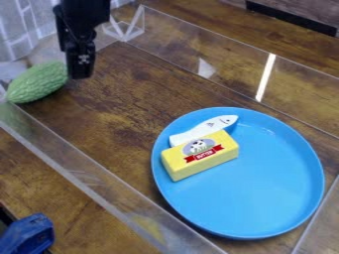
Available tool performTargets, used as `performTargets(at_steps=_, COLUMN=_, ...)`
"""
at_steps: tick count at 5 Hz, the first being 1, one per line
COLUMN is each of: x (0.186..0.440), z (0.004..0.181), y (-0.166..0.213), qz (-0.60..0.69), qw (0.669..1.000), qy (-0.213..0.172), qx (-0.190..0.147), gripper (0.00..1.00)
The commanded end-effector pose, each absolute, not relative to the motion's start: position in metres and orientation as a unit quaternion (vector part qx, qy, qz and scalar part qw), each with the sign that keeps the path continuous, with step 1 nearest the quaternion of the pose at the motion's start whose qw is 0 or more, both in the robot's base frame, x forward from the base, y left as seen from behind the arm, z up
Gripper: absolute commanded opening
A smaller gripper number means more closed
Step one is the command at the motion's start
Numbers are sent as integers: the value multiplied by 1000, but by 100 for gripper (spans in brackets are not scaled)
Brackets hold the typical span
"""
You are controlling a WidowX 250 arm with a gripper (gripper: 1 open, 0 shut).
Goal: Put the green object in the blue tray
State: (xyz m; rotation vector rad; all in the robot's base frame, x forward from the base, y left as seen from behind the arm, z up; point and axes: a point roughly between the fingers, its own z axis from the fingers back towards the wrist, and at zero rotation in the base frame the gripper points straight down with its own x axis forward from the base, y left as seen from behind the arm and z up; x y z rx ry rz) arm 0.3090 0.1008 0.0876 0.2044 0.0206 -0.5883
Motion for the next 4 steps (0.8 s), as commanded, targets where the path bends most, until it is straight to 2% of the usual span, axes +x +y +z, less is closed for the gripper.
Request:
performTargets(at_steps=1, x=326, z=93, y=112, qz=-290, qw=950, qy=-24, qx=115, gripper=100)
performTargets(at_steps=3, x=333, z=79, y=114, qz=-291, qw=950, qy=-27, qx=108, gripper=100)
performTargets(at_steps=4, x=335, z=58, y=114, qz=-313, qw=943, qy=-31, qx=104, gripper=100)
